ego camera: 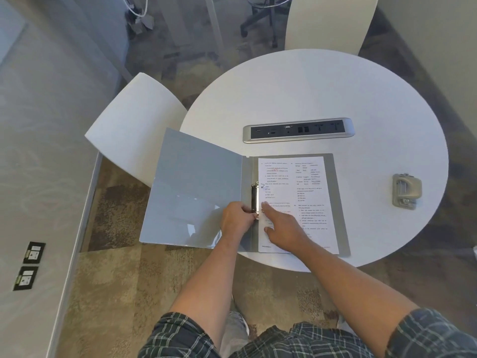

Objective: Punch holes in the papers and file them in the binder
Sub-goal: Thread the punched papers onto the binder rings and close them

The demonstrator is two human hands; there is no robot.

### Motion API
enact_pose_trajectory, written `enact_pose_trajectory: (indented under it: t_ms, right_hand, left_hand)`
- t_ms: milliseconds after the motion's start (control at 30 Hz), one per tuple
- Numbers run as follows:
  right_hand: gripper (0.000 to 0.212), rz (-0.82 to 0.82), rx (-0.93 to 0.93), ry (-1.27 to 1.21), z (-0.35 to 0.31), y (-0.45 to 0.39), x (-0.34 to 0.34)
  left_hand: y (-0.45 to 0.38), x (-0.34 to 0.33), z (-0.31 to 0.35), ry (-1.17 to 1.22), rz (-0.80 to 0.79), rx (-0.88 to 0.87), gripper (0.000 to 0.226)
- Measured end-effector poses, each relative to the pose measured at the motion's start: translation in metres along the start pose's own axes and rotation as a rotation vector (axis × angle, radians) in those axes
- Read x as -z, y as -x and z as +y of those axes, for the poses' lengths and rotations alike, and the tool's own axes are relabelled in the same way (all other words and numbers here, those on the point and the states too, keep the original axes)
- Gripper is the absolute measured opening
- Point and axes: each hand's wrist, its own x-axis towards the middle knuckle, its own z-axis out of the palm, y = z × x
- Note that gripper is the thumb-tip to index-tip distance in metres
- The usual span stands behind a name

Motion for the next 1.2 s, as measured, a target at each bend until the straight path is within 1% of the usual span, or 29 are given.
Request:
enact_pose_trajectory:
  t_ms: [100, 200, 300, 433, 767, 833, 900, 967, 1067, 1133, 1200]
  right_hand:
    - [0.093, -0.092, 0.055, 0.020, 0.007, 0.000, -0.010]
    - [0.100, -0.140, 0.039, -0.032, 0.009, 0.000, -0.015]
    - [0.100, -0.187, 0.040, -0.102, 0.010, 0.001, -0.014]
    - [0.099, -0.235, 0.041, -0.160, 0.014, -0.001, -0.011]
    - [0.101, -0.292, 0.049, -0.036, 0.010, -0.011, -0.013]
    - [0.100, -0.298, 0.055, -0.050, 0.012, -0.011, -0.012]
    - [0.102, -0.304, 0.067, -0.072, 0.013, -0.010, -0.011]
    - [0.107, -0.305, 0.074, -0.072, 0.015, -0.009, -0.011]
    - [0.113, -0.306, 0.070, -0.094, 0.015, -0.008, -0.011]
    - [0.114, -0.313, 0.067, -0.124, 0.014, -0.007, -0.009]
    - [0.115, -0.310, 0.064, -0.159, 0.015, -0.006, -0.008]
  left_hand:
    - [0.000, 0.000, -0.003, 0.012, -0.034, 0.007, 0.005]
    - [-0.002, 0.000, -0.005, 0.043, -0.052, 0.021, 0.013]
    - [-0.004, 0.001, -0.010, 0.130, -0.065, 0.015, 0.019]
    - [-0.008, 0.001, -0.016, 0.144, -0.094, 0.010, 0.015]
    - [-0.015, -0.001, -0.017, 0.107, -0.137, -0.022, 0.018]
    - [-0.018, 0.001, -0.017, 0.126, -0.164, -0.007, 0.017]
    - [-0.022, 0.003, -0.015, 0.140, -0.191, 0.004, 0.020]
    - [-0.025, 0.002, -0.009, 0.137, -0.143, 0.002, 0.016]
    - [-0.026, -0.003, 0.003, 0.126, 0.037, 0.021, 0.014]
    - [-0.026, -0.008, 0.011, 0.079, 0.071, 0.047, 0.023]
    - [-0.028, -0.012, 0.016, 0.026, 0.060, 0.069, 0.024]
